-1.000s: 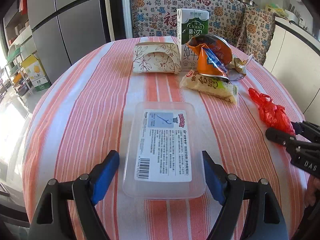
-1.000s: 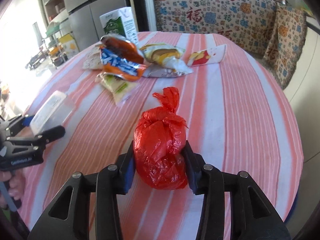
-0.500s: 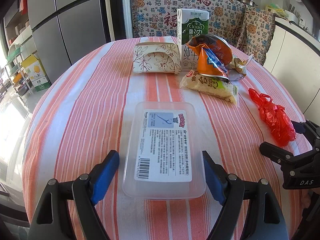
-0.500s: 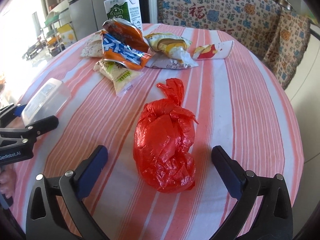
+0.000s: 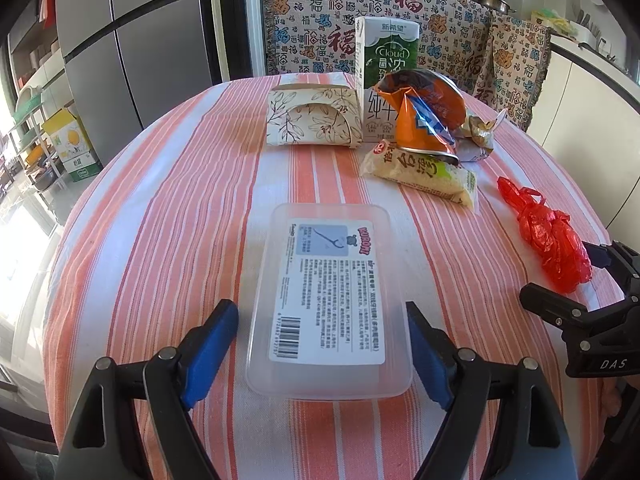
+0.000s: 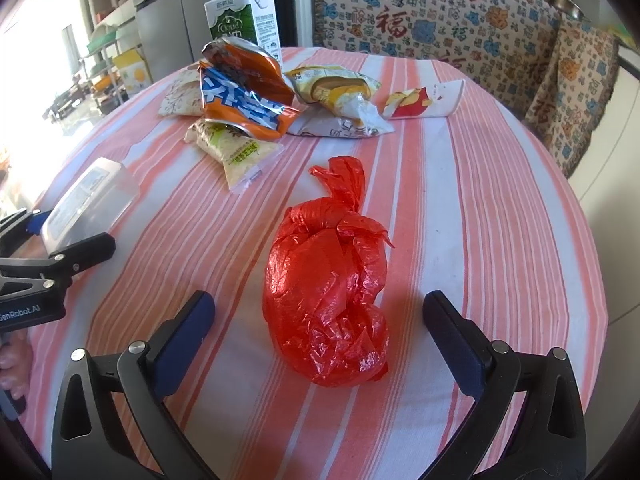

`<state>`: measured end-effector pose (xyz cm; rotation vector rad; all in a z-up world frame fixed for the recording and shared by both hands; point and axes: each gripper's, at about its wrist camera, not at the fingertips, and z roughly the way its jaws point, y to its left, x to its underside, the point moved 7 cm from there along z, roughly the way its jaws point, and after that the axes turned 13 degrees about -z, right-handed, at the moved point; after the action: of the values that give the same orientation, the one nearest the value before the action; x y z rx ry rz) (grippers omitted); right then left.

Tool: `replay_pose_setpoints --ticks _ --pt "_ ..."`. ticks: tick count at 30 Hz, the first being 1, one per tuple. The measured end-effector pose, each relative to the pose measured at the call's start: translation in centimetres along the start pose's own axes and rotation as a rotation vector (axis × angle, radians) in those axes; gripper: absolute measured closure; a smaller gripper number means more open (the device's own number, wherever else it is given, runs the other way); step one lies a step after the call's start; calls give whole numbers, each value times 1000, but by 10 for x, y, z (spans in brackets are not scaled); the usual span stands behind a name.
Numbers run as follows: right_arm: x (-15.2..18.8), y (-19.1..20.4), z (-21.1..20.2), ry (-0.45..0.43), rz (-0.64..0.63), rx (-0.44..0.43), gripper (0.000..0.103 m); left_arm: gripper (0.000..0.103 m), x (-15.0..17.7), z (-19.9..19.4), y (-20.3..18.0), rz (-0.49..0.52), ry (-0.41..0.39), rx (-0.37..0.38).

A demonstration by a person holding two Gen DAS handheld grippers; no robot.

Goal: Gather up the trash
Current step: 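Grasp the clear plastic box with the left tool while the right tool grasps the red bag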

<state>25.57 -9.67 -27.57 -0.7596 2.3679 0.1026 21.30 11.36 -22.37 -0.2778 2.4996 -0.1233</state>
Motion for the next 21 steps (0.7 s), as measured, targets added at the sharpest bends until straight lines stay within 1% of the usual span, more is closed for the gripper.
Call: replay_pose_setpoints --ticks 16,19,21 --pt "0 1 0 -2 5 -2 1 19 0 0 -1 -5 -2 2" --pt "0 0 0 -2 5 -3 1 20 0 -1 0 -13 -3 17" --pt "0 0 0 -2 7 -4 1 20 -1 -4 2 -39 -3 63"
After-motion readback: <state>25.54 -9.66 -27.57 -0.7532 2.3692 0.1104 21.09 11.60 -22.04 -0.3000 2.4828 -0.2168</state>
